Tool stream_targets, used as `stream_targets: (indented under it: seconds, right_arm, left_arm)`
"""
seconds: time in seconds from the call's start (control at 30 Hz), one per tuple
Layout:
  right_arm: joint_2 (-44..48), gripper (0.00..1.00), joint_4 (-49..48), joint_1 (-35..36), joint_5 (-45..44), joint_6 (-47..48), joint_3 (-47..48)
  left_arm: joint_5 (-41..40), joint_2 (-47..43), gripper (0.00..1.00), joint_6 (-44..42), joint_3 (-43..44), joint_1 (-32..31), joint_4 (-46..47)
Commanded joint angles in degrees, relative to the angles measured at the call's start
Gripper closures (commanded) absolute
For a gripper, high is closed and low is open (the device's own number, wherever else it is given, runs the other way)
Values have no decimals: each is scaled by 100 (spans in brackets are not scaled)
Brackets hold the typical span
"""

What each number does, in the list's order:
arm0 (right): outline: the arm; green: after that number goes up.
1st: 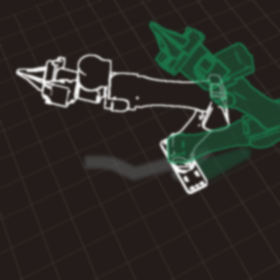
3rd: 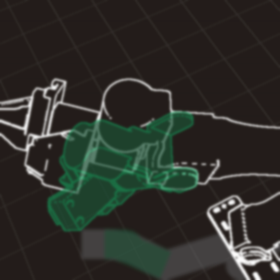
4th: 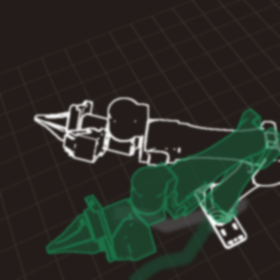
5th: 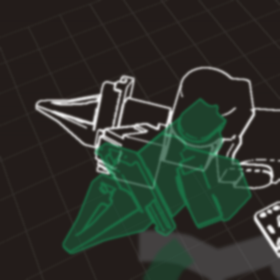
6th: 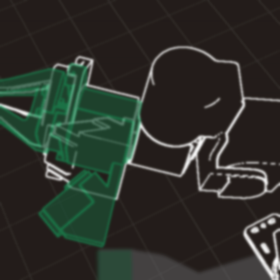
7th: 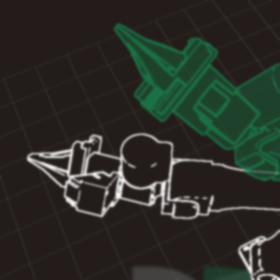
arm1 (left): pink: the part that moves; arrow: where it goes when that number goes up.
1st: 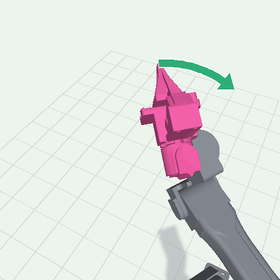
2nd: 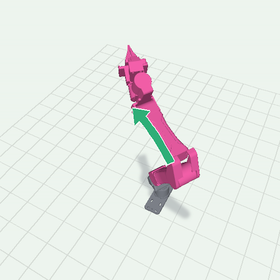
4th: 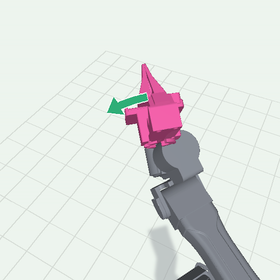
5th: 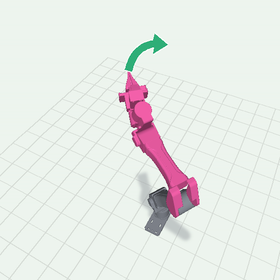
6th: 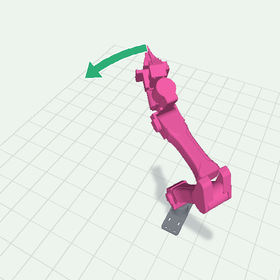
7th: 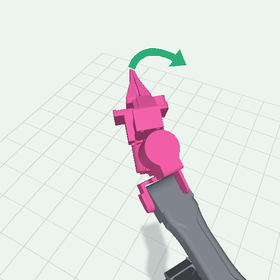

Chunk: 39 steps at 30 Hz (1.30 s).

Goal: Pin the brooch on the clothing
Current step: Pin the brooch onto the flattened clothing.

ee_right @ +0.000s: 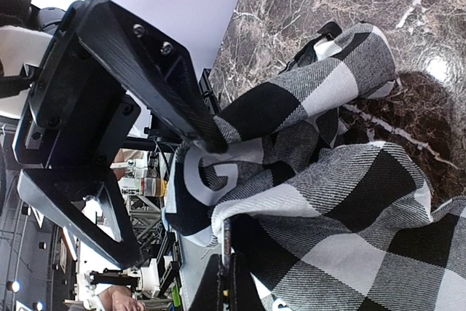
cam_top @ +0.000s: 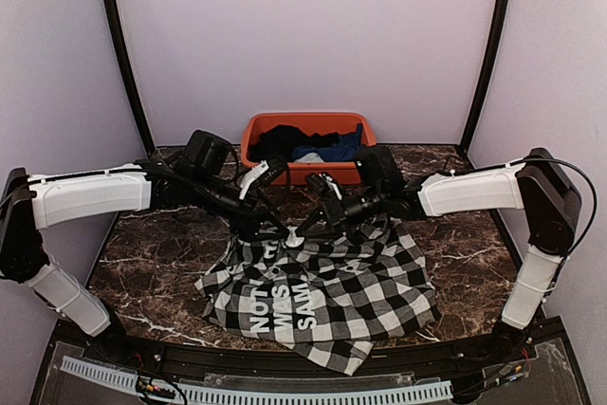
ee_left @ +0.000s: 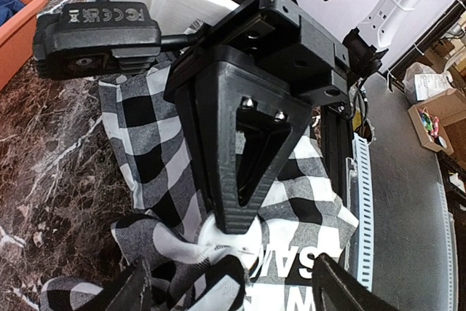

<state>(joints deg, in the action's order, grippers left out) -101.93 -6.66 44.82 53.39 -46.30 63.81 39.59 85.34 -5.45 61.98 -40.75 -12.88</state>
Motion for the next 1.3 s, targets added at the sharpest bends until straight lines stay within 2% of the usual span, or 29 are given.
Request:
stream_targets:
  seconds: [0.0,0.17,0.43,0.8,0.9,1.17,1.27]
  right_arm:
    - [209,100,-283,7,140,73,-19]
    - [225,100,-292,26,202,88,25]
    - [280,100,-244,70,234,198,43]
    - [261,100,-29,158,216,371,165]
    - [256,100,3,159,201,364,196]
    - [239,100,-45,151,267,291,276]
    - [240,100,-86,161,294,251,282]
  left_arm:
    - [318,35,24,-18,88,19,24]
    - [228,151,25,-41,123,19,-30]
    - [175,211,39,-35,167,15,-1]
    - [214,305,45,21,219,21,41]
    - [239,337,49,26,228,15,40]
    - [270,317,50,30,135,17,82]
    - [256,353,55,39,150,16,85]
